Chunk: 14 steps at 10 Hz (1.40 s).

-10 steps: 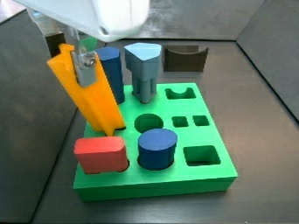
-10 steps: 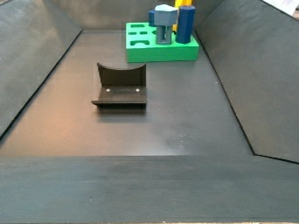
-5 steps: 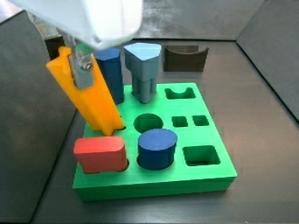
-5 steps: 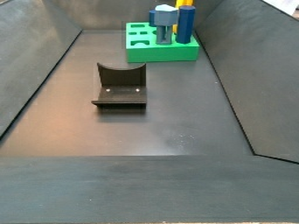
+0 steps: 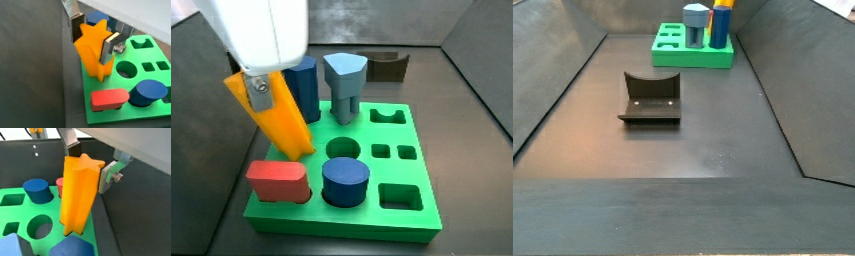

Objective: Pick up the star object. Move up. Move to above the board. Insert the star object.
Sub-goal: Insert the star object.

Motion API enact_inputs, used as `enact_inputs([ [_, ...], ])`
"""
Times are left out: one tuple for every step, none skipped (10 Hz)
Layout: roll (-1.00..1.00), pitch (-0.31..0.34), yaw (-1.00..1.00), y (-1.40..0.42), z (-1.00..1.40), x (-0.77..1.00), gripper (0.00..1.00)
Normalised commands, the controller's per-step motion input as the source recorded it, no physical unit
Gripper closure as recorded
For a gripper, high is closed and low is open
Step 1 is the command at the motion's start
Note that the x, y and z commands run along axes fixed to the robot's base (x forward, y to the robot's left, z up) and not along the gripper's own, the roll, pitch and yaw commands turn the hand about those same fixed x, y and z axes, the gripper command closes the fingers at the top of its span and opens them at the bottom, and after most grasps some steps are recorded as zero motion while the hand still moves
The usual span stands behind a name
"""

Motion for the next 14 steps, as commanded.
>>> enact_inputs([
  [0.00, -0.051, 0.00, -0.05, -0.13, 0.00, 1.00],
  [0.00, -0.007, 0.00, -0.01, 0.00, 0.00, 1.00],
  [0.15, 0.170, 0.04, 0.00, 0.00, 0.00, 1.00],
  [-0.20, 0.419, 0.01, 0.02, -0.25, 0.42, 1.00],
  [-0.29, 0.421, 0.00, 0.18, -0.13, 0.54, 1.00],
  [0.05, 0.467, 0.20, 0.06, -0.13, 0.17, 1.00],
  [0.00, 0.500, 0.00, 0.25, 0.03, 0.01, 1.00],
  [0.00, 0.500, 0.00, 0.29, 0.00, 0.09, 1.00],
  [-0.02, 0.500, -0.01, 0.26, 0.00, 0.11, 1.00],
  [-0.04, 0.500, 0.00, 0.23, 0.00, 0.26, 1.00],
  [-0.05, 0.500, -0.01, 0.22, -0.01, 0.28, 1.00],
  [-0.14, 0.496, -0.20, 0.19, -0.22, 0.34, 1.00],
  [-0.25, 0.179, -0.44, 0.16, -0.42, 0.41, 1.00],
  [0.00, 0.000, 0.00, 0.00, -0.04, 0.00, 1.00],
])
